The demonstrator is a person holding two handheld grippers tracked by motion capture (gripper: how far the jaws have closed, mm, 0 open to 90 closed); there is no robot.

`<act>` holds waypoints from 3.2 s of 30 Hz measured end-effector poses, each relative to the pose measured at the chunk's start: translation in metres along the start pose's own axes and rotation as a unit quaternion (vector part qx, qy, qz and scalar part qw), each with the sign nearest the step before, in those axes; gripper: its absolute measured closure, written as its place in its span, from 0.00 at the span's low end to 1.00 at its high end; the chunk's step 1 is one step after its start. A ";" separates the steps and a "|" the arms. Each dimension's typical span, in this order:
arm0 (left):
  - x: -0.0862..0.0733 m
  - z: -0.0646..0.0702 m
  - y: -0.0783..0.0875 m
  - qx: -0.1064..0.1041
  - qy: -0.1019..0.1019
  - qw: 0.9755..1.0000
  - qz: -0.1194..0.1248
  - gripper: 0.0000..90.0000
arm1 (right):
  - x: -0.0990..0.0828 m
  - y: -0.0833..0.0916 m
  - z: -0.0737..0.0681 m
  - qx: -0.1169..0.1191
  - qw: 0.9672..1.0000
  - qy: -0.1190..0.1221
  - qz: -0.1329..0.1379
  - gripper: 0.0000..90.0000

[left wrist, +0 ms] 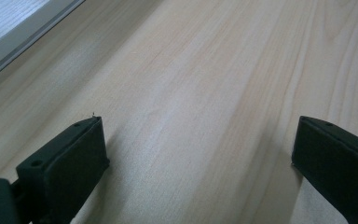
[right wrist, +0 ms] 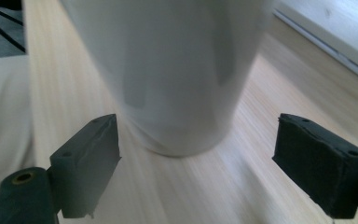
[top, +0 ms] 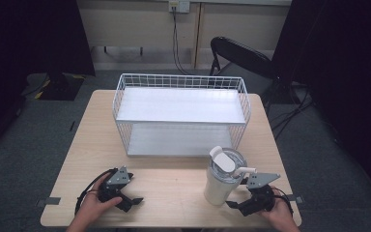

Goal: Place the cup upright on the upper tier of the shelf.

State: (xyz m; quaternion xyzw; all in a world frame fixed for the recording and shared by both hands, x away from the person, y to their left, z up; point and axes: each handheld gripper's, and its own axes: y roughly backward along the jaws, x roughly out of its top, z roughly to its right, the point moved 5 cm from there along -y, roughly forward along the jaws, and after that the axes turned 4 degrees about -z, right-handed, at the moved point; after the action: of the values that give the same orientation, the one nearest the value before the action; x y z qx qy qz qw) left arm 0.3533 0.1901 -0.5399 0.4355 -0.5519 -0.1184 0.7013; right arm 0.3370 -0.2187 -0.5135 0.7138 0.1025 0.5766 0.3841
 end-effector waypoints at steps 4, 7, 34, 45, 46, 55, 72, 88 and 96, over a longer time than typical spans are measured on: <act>0.000 0.000 0.000 0.000 0.000 1.000 0.000 0.03 | 0.007 0.003 -0.004 0.002 1.000 0.003 0.016 0.14; 0.000 0.000 0.000 0.000 0.000 1.000 0.000 0.03 | 0.014 0.004 -0.004 0.006 0.999 -0.004 0.037 0.14; 0.000 0.001 -0.001 -0.005 -0.003 1.000 -0.002 0.01 | 0.042 0.003 -0.010 0.016 0.990 -0.013 0.139 0.10; 0.000 0.001 -0.001 -0.004 -0.005 1.000 -0.004 0.00 | 0.045 0.000 -0.011 0.010 0.987 -0.013 0.159 0.10; 0.000 0.001 -0.001 -0.004 -0.005 1.000 -0.004 0.00 | 0.044 0.000 -0.011 0.010 0.987 -0.013 0.162 0.10; 0.000 0.001 -0.001 -0.004 -0.005 1.000 -0.004 0.00 | 0.048 -0.009 -0.010 0.028 0.983 -0.012 0.180 0.09; 0.000 0.001 -0.001 -0.004 -0.005 1.000 -0.004 0.00 | 0.049 -0.010 -0.010 0.036 0.984 -0.004 0.173 0.09; 0.000 0.001 -0.001 -0.004 -0.005 1.000 -0.005 0.00 | 0.047 -0.013 -0.011 0.034 0.980 -0.008 0.196 0.09; 0.000 0.001 -0.001 -0.004 -0.005 1.000 -0.005 0.00 | 0.049 -0.010 -0.014 0.015 0.983 -0.006 0.183 0.11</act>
State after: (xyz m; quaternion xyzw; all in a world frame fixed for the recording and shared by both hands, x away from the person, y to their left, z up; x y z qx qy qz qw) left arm 0.3532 0.1890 -0.5404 0.4349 -0.5530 -0.1263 0.6994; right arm 0.3432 -0.1769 -0.4836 0.7299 -0.0231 0.6308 0.2621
